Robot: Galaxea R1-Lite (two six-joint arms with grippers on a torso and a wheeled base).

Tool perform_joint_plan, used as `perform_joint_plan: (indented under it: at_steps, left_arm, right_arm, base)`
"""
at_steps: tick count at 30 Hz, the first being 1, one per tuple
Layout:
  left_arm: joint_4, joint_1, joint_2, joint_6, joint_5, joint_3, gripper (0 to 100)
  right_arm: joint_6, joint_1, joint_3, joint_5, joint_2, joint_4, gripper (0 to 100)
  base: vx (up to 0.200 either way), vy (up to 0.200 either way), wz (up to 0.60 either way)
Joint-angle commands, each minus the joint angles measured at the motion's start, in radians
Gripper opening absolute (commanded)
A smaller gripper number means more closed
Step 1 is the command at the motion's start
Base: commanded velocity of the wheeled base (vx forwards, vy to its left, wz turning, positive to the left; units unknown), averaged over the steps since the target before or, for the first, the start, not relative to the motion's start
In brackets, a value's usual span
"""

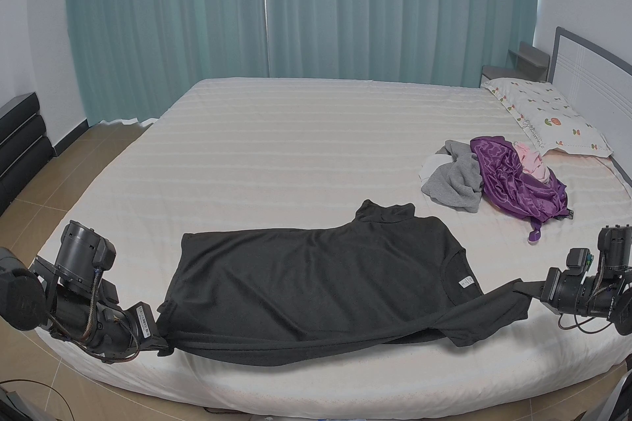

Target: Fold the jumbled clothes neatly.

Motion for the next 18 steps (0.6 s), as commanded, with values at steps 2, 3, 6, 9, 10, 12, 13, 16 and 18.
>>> perform_joint_plan:
  at_steps: [2,3,6,9,10,12,13,16,18]
  left_arm:
    - [0.012,0.0,0.002,0.001,0.001,0.0,0]
    - [0.012,0.0,0.007,0.001,-0.001,0.003,0]
    - [0.015,-0.001,0.024,0.001,-0.005,0.011,0]
    - [0.015,-0.003,0.042,0.004,-0.008,0.035,0]
    - [0.015,-0.003,0.05,0.006,-0.008,0.046,0]
    - [0.015,-0.004,0.062,0.009,-0.008,0.061,0]
    - [0.013,-0.006,0.063,0.009,-0.008,0.066,0]
    - [0.01,-0.006,0.063,0.006,-0.01,0.066,0]
    - [0.009,-0.004,0.068,0.004,-0.011,0.055,0]
  right_arm:
    - [-0.004,0.002,0.028,0.002,-0.009,-0.001,0]
    - [-0.004,0.002,0.034,0.002,-0.011,-0.001,0]
    - [-0.006,0.002,0.057,0.001,-0.02,-0.002,0]
    - [-0.016,0.001,0.088,-0.001,-0.034,-0.002,0]
    - [-0.022,-0.001,0.097,0.001,-0.04,-0.002,0]
    - [-0.036,-0.001,0.112,0.001,-0.043,-0.002,0]
    - [-0.042,0.001,0.117,0.001,-0.045,-0.002,0]
    - [-0.049,0.002,0.114,0.002,-0.038,-0.002,0]
    - [-0.049,0.002,0.106,0.004,-0.029,-0.004,0]
  base:
    - [0.0,0.0,0.0]
    - [0.0,0.0,0.0]
    - [0.0,0.0,0.0]
    - [0.0,0.0,0.0]
    - [0.0,0.0,0.0]
    - [0.0,0.0,0.0]
    - [0.0,0.0,0.0]
    - [0.0,0.0,0.0]
    - [0.0,0.0,0.0]
